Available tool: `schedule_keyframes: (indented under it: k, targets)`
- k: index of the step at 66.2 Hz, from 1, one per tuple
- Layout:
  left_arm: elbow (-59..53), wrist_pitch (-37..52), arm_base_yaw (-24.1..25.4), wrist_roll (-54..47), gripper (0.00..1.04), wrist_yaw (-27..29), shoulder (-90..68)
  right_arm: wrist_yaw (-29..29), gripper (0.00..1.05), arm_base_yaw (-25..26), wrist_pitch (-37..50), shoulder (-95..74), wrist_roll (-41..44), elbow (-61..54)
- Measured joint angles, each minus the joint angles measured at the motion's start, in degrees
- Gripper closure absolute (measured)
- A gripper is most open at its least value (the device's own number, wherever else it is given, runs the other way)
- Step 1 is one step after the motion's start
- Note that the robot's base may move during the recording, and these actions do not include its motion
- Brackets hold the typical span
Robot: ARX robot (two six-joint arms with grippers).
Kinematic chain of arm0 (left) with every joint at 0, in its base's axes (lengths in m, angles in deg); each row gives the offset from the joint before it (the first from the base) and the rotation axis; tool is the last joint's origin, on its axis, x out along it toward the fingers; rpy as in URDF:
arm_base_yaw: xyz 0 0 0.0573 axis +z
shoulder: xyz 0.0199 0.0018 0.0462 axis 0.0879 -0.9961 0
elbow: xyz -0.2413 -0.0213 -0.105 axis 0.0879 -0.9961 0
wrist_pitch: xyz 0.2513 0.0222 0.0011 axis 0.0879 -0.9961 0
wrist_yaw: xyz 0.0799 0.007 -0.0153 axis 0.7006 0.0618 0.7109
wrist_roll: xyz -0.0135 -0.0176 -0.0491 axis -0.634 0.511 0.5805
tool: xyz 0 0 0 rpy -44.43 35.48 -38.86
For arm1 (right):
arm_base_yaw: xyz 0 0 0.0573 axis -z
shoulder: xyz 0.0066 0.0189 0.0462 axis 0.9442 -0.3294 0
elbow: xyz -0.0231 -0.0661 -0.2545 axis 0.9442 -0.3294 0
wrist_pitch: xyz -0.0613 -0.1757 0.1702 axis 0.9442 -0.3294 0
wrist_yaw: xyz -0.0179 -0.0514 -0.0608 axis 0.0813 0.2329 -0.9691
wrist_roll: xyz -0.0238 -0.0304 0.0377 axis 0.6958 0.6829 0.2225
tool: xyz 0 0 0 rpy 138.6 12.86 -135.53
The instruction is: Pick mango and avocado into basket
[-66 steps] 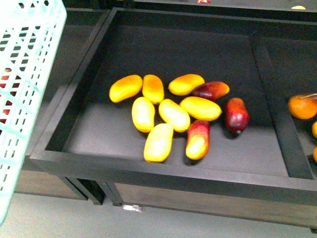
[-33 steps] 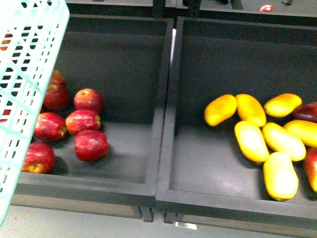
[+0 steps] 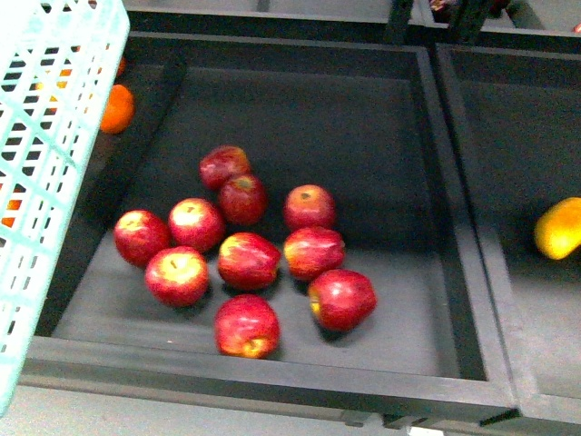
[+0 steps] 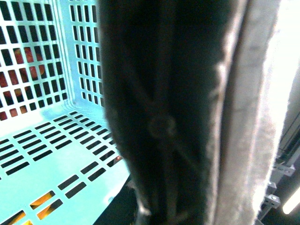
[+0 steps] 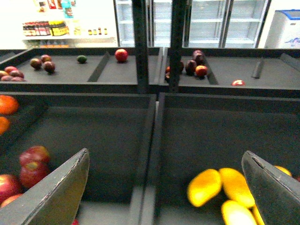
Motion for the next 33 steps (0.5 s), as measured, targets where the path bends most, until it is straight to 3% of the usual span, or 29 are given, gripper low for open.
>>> schedule_keyframes:
  k: [19,26,33]
  targets:
    - [0.0,-0.2,0.5,-1.5,0.9,1.1,-0.2,0.4,0.09,0.1,0.0,-0.1,0.0,0.0]
    - [4.0,-9.6,-1.9,-15.5,0.9,-3.6,-3.4,0.3,0.09,0.1,0.0,-0.1,0.0,0.0]
    - [4.5,-9.0,-7.5,-30.7,0.9,-2.2,-7.5,0.3,0.09,0.1,0.0,-0.1,0.0,0.0]
